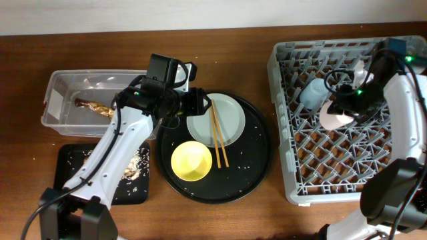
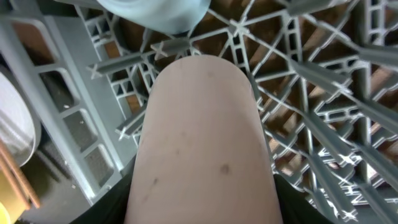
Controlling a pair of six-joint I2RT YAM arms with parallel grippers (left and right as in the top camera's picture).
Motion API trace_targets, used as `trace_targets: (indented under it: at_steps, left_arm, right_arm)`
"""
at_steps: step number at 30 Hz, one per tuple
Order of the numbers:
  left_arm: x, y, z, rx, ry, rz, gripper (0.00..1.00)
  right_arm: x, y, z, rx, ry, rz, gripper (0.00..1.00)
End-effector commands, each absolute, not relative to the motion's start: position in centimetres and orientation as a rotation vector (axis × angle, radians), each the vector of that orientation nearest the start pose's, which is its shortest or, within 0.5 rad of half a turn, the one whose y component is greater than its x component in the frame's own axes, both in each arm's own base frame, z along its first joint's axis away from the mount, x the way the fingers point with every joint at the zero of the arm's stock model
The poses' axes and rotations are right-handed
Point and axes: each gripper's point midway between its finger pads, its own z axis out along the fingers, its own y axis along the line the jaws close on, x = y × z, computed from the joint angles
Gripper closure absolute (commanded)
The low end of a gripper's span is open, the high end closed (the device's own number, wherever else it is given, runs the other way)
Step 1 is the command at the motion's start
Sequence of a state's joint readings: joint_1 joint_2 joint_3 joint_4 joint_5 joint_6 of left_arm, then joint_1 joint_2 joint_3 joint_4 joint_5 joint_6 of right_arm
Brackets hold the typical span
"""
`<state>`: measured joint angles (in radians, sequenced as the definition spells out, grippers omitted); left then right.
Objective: Sort waste into correct bins and load items into the dishwasher rack
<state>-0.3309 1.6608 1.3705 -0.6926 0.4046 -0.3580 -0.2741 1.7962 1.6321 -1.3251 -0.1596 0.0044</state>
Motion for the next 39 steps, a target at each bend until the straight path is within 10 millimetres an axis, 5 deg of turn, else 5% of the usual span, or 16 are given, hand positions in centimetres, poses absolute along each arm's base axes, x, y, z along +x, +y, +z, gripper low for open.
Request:
trace_targets:
  at_steps: [1, 8, 15, 19, 23, 26, 31, 35, 36, 37, 39]
  left_arm:
    - [38.0, -20.0, 17.2, 0.148, 2.611, -0.750, 0.52]
    - [38.0, -20.0, 17.2, 0.149, 2.612, -0.750, 0.52]
    - [38.4, -19.4, 17.0, 0.147, 2.607, -0.691, 0.52]
    - [38.6, -18.8, 17.3, 0.141, 2.597, -0.655, 0.52]
    - [39.3, -15.8, 18.6, 0.055, 2.563, -0.580, 0.52]
    - [39.6, -11.9, 20.1, -0.060, 2.530, -0.535, 0.52]
    - [39.2, -3.8, 20.2, -0.315, 2.537, -0.389, 0.51]
    - [37.6, 1.4, 18.9, -0.494, 2.589, -0.217, 0.36]
    - [37.2, 2.5, 18.7, -0.531, 2.594, -0.179, 0.24]
    - [37.0, 3.2, 18.6, -0.558, 2.597, -0.168, 0.01]
    - [36.8, 4.2, 18.5, -0.594, 2.593, -0.159, 0.01]
  right_arm:
    - [34.3, -5.9, 13.3, 0.407, 3.010, 0.262, 0.59]
    - [34.4, -5.0, 12.5, 0.373, 3.017, 0.277, 0.49]
    - [34.4, -5.0, 12.5, 0.374, 3.019, 0.271, 0.16]
    - [34.4, -5.1, 13.1, 0.374, 3.018, 0.267, 0.13]
    - [34.6, -4.0, 15.1, 0.352, 3.009, 0.322, 0.14]
    - [34.8, -1.6, 17.1, 0.254, 3.014, 0.350, 0.18]
    - [35.0, 6.9, 17.7, -0.095, 3.005, 0.425, 0.28]
    - [35.1, 13.1, 18.0, -0.328, 2.936, 0.445, 0.41]
    - [35.1, 14.7, 18.1, -0.370, 2.917, 0.455, 0.41]
    - [34.9, 16.2, 18.0, -0.409, 2.899, 0.453, 0.41]
    - [34.8, 18.1, 17.6, -0.450, 2.876, 0.386, 0.43]
